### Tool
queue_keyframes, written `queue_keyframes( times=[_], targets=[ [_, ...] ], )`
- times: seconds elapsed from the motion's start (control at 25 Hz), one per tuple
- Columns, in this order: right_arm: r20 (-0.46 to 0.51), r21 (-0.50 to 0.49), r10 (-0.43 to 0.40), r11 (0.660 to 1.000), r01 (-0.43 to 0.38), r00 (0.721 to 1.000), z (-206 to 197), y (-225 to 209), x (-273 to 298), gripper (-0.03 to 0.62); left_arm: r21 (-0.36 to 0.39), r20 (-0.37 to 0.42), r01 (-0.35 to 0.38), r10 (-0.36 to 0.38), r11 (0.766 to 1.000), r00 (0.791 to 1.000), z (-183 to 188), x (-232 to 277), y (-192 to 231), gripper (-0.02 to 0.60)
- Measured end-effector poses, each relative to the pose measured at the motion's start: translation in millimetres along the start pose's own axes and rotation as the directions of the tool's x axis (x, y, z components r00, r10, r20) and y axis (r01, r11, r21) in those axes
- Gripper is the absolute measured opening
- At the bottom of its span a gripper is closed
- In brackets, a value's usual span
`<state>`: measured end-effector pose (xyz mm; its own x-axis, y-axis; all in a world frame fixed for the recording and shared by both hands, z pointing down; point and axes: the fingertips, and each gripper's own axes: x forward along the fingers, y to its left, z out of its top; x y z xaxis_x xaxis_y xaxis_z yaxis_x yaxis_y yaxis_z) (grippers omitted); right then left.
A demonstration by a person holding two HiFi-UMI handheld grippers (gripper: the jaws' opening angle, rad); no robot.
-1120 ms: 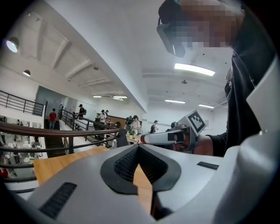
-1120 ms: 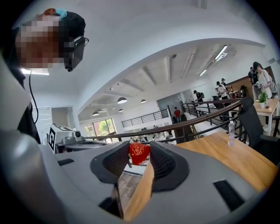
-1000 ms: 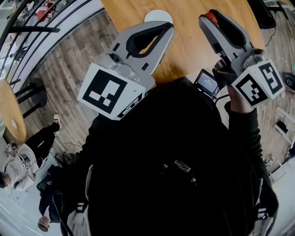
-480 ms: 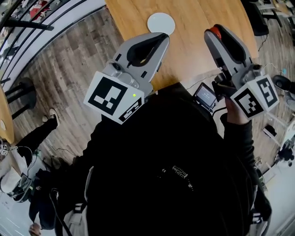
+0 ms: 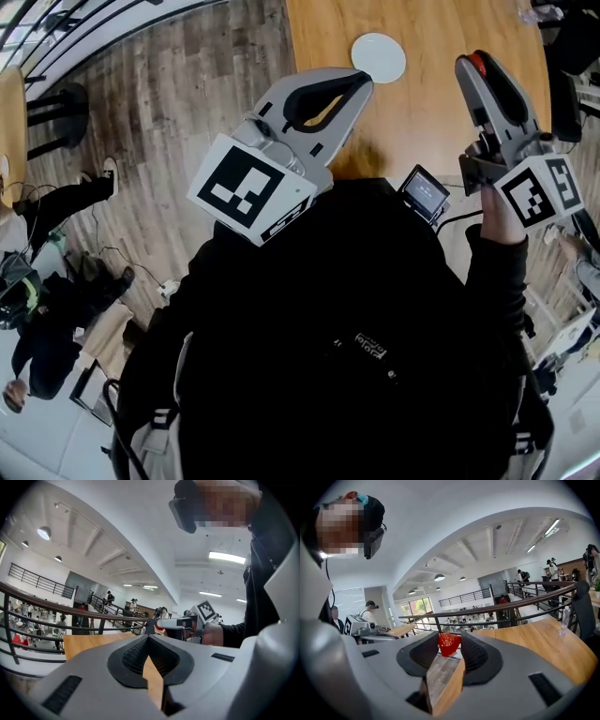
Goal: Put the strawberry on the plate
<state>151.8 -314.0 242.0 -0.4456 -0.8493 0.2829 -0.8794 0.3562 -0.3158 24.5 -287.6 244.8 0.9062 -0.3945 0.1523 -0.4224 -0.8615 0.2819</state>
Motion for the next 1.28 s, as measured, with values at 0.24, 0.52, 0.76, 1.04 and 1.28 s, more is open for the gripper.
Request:
queue_keyframes(
  times=[0.24,0.52,0.76,1.04,1.28],
  targets=[
    [-0.07,0.02,0.051,0.999,-0.049,0.996,-26,-25,36,0.156,-0.028,-0.067,-0.054,0.052,0.998,0.996,-26,-7,8,-0.001],
    [-0.116,0.023,0.116,0.993,-0.114,0.986,-44,-32,64,0.156,-0.06,-0.093,-0.167,0.161,0.984,0.982,-39,-13,17,-0.002],
    [-0.146,-0.036,0.151,0.987,-0.157,0.978,-59,-22,72,0.156,-0.049,-0.136,-0.238,0.23,0.97,0.964,-52,-17,12,-0.002],
    [-0.18,-0.036,0.186,0.98,-0.196,0.966,-64,-19,76,0.156,-0.065,-0.128,-0.216,0.207,0.974,0.97,-39,-13,-19,-0.002],
    [-0.203,-0.023,0.203,0.977,-0.211,0.958,-64,-15,79,0.156,-0.054,-0.146,-0.221,0.211,0.974,0.966,-26,-21,-35,-0.002]
  ],
)
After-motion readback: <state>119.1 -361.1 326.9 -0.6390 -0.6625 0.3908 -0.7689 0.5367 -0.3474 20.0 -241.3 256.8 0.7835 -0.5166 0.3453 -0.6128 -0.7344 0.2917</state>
